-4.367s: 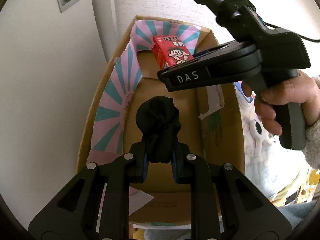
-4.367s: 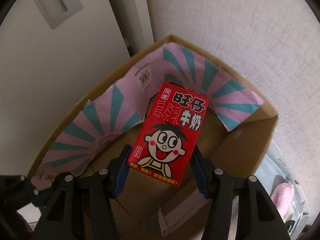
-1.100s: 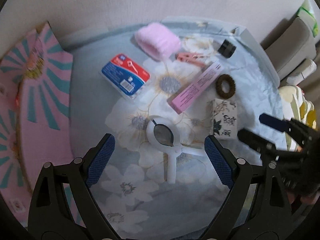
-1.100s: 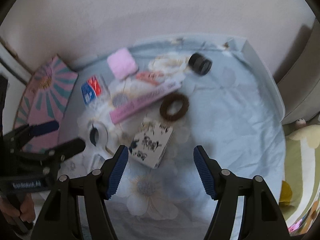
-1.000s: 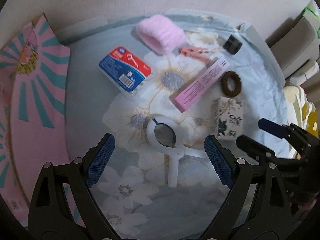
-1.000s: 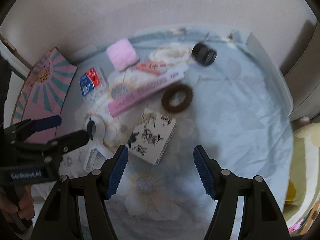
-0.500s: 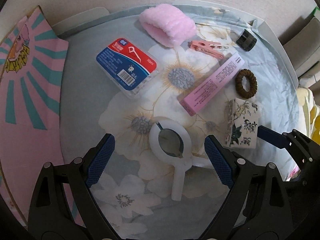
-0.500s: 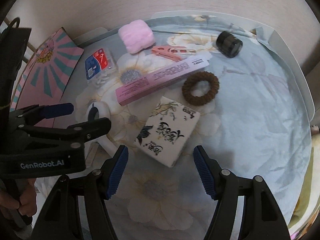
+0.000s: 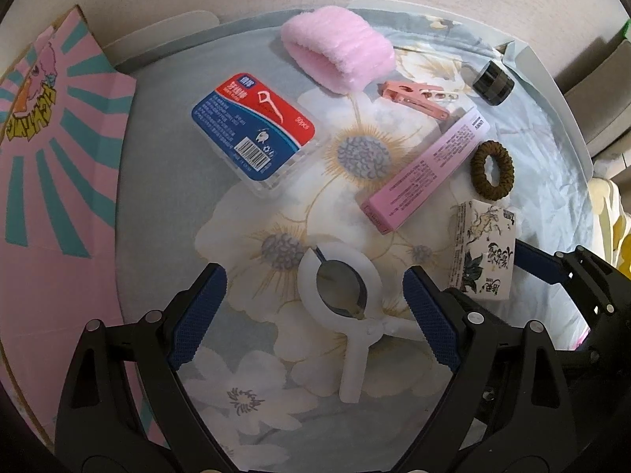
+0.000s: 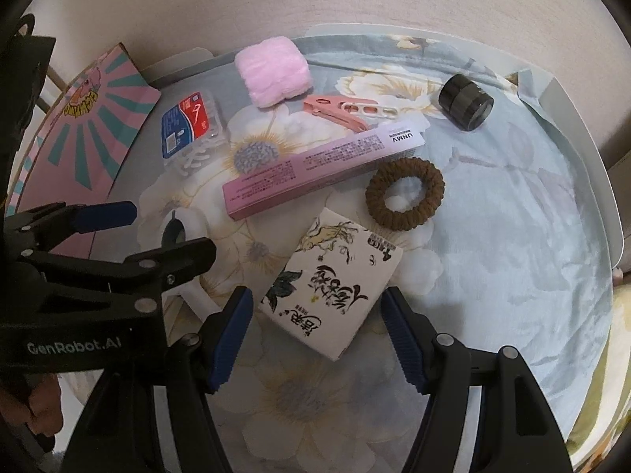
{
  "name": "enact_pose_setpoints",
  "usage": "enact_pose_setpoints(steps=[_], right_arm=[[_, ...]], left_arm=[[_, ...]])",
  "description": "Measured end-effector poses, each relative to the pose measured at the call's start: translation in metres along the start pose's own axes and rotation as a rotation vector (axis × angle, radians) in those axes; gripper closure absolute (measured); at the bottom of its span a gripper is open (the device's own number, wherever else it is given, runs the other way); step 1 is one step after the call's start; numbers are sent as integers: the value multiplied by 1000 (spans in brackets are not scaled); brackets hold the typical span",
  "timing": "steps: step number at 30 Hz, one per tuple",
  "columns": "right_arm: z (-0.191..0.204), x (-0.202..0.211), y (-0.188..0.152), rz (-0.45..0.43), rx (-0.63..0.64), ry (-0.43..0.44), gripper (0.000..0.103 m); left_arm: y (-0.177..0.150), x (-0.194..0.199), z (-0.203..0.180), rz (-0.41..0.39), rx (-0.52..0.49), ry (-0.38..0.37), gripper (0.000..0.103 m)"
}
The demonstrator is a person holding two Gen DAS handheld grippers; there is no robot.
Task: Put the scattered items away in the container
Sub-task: 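Reach the right gripper to the black-and-white tissue box and grasp it, then lift the tissue box with the right gripper while the left gripper grasps the white clip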
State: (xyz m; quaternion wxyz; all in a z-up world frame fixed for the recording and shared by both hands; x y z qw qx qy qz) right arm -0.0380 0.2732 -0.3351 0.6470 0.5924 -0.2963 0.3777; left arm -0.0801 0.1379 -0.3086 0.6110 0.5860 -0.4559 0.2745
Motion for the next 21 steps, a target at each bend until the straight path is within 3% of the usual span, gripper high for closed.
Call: enact_pose_setpoints(steps=[14,16,21], right_arm=[[-19,13,-7,-9,9,14,49],[-21,15,-9,-10,9,17,50],[-30,23,-12,-20,9,16,50]], left_arm=[[-9,3,9,4,28,-14,17],[-9,5,10,-2,17,-4,23],[-9,12,12,-21,4,-9,55]])
Point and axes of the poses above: each gripper's, at about its wrist camera, not at the fingertips, and x roughly against the way its jaws point, z to its left, y to its top, the point moved 8 cm from there along -x, roughly the way its jaws point, and after that the axes turned 14 degrees about -z, right-handed, at the moved point
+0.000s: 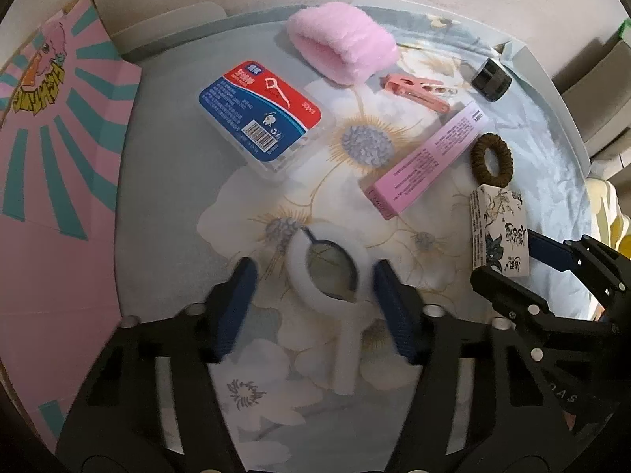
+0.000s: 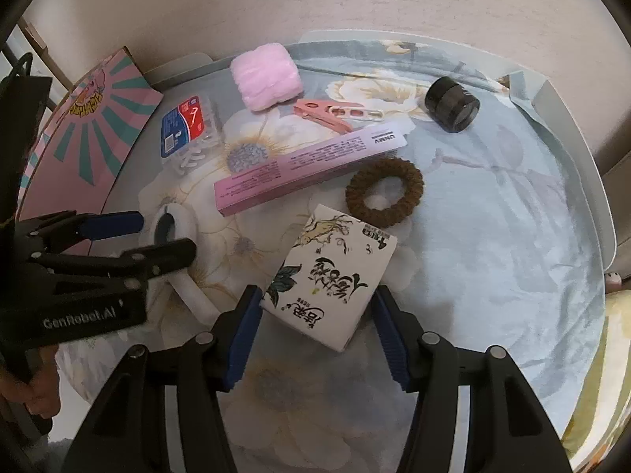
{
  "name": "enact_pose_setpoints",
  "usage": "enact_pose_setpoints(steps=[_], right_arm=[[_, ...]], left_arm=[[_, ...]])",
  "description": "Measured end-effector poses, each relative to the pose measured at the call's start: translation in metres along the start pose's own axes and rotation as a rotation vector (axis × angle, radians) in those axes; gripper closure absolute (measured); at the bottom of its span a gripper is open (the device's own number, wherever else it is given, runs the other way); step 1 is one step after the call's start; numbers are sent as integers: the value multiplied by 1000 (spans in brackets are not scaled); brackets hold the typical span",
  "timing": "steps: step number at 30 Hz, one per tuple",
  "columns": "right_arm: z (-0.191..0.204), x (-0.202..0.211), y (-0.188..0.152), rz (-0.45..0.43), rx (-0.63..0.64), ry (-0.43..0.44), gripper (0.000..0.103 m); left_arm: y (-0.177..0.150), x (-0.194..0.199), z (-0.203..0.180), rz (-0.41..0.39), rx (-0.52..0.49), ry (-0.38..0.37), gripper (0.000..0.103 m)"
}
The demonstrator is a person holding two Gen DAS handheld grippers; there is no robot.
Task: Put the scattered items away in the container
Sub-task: 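Lift the tissue box with the right gripper while the left gripper grasps the white clip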
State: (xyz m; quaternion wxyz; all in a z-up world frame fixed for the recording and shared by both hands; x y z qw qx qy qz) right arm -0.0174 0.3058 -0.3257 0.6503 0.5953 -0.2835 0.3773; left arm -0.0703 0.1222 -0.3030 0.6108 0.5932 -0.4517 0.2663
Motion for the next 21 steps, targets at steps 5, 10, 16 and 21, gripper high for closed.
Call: enact_pose_setpoints(steps=[5,10,16,21], right_arm=[[0,0,0,-4,-3,-2,50],[18,-5,8,-19,0,-3,51],[16,5,8,-29,-13,2,52],[22,6,12,-48,-26,3,52]], left_arm=[[-2,5,3,-6,-15,3,61],[-4,12,3,-15,-22,-8,61],[0,30,-7,-44,-56,-28,62],[14,22,-18,-56,-59,-47,62]])
Point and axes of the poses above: each gripper's, at about its wrist camera, not at the fingertips, and x roughly against the way its jaws point, z to its left, y to its top, the point moved 8 cm from there along -x, roughly the way its jaws point, and after that the axes turned 14 degrees about -z, right-handed, at the moved point
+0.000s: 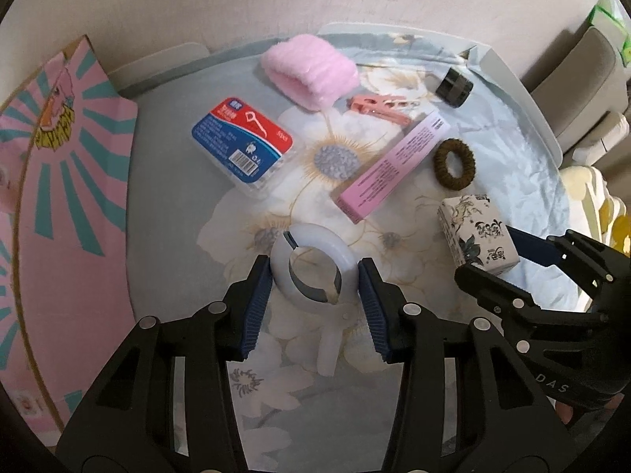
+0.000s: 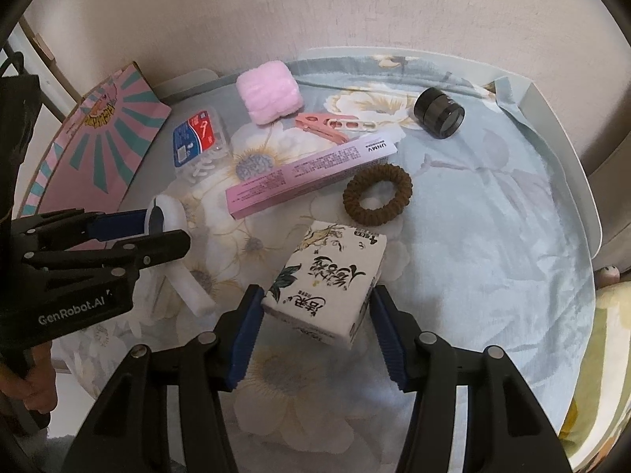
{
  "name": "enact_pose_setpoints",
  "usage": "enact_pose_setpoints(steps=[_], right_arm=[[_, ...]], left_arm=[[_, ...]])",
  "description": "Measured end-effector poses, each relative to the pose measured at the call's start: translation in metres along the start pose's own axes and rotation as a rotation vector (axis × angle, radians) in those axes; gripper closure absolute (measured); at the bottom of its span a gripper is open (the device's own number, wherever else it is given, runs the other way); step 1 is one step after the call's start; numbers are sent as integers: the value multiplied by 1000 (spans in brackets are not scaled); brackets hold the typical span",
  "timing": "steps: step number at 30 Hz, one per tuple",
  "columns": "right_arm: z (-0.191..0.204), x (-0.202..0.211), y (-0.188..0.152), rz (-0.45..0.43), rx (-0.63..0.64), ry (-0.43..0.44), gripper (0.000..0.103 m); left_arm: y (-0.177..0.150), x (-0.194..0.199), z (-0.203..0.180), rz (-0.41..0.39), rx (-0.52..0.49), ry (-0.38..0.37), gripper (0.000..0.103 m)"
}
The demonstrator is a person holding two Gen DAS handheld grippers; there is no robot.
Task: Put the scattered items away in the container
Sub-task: 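Lift the tissue box with the right gripper while the left gripper grasps the white clip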
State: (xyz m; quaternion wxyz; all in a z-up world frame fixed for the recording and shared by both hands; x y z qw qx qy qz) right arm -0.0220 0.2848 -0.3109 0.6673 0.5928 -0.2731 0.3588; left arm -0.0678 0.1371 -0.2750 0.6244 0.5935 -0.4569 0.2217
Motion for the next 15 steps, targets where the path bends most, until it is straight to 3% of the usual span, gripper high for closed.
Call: enact_pose_setpoints(steps=[15], right_arm=[[2,17,4,-58,-74,-21,53]], left_arm=[[8,8,-9,-18,-16,-44,62]])
Point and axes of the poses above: each gripper's, at about its wrist camera, not at the fingertips, and x roughly against the way its jaws point, z to its left, y to its top, the point moved 8 cm from there along -x, roughly the way its jaws point, and after that the axes turned 14 degrees about -z, right-handed, at the moved point
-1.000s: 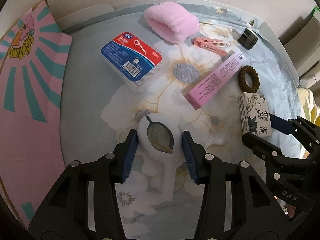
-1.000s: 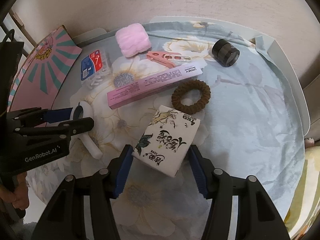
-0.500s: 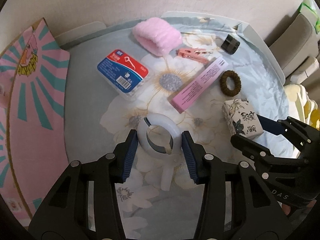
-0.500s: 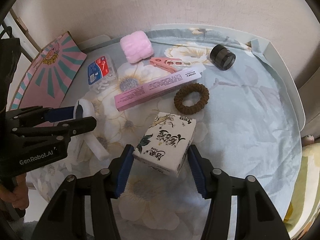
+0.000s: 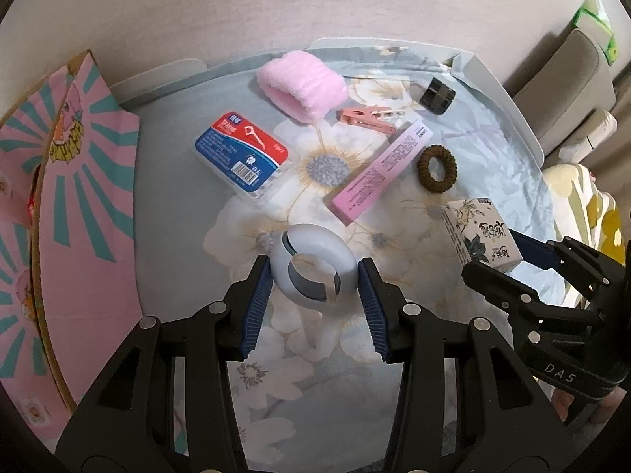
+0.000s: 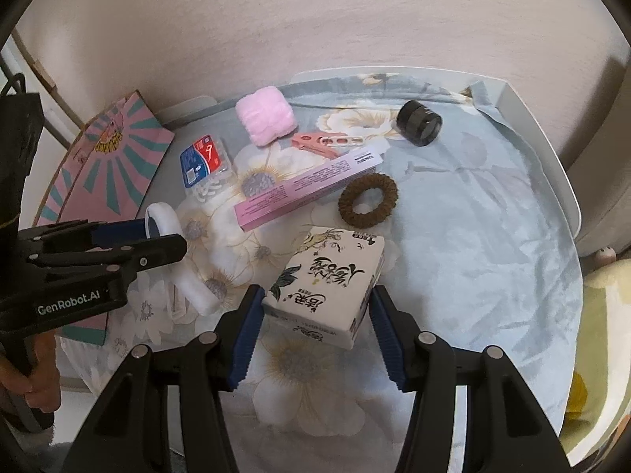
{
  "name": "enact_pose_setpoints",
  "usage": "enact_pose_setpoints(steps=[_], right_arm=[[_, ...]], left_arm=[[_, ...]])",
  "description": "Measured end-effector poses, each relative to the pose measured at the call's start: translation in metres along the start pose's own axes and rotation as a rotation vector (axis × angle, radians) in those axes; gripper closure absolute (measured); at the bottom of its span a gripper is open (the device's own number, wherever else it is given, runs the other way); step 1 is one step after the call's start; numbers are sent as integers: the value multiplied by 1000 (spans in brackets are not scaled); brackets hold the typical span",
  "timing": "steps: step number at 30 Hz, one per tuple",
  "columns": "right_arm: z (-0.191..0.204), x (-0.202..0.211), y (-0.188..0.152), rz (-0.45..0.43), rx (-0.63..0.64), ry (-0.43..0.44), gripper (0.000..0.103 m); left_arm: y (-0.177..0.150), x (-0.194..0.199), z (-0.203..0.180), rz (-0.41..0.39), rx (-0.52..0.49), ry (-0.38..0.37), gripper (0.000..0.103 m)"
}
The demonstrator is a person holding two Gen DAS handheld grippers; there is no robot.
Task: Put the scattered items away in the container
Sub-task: 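Lift the tissue box with the right gripper while the left gripper grasps the white clip, then carry both items over the cardboard box and open both grippers to drop them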
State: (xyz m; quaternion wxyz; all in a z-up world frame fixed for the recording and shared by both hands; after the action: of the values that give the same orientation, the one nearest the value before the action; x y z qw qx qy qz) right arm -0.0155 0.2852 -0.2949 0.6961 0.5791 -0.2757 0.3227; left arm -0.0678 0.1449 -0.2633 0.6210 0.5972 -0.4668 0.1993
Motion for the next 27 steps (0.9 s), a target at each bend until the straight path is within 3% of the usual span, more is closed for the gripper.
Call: enact_pose_setpoints(steps=[16,22,27], right_arm=[[3,23,14,-50,-30,-28,53],[25,37,47,-105,17,18,53],[73,43,87,-162,115,107,53]], left_arm=[[24,39,1,-56,-3,-51,62],[51,80,32,-161,54,-16,62],[62,121,84,-231,132,70,62]])
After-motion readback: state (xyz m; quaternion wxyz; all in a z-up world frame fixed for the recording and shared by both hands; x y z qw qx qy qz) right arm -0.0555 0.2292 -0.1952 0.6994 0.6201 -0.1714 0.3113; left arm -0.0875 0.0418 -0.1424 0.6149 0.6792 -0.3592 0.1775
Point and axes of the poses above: each gripper's, at about its wrist camera, not at the fingertips, and x roughly against the way its jaws point, z to its left, y to its top, the point moved 8 cm from there along -x, roughly the way its jaws point, and after that the axes turned 14 degrees about -z, right-handed, at the moved point
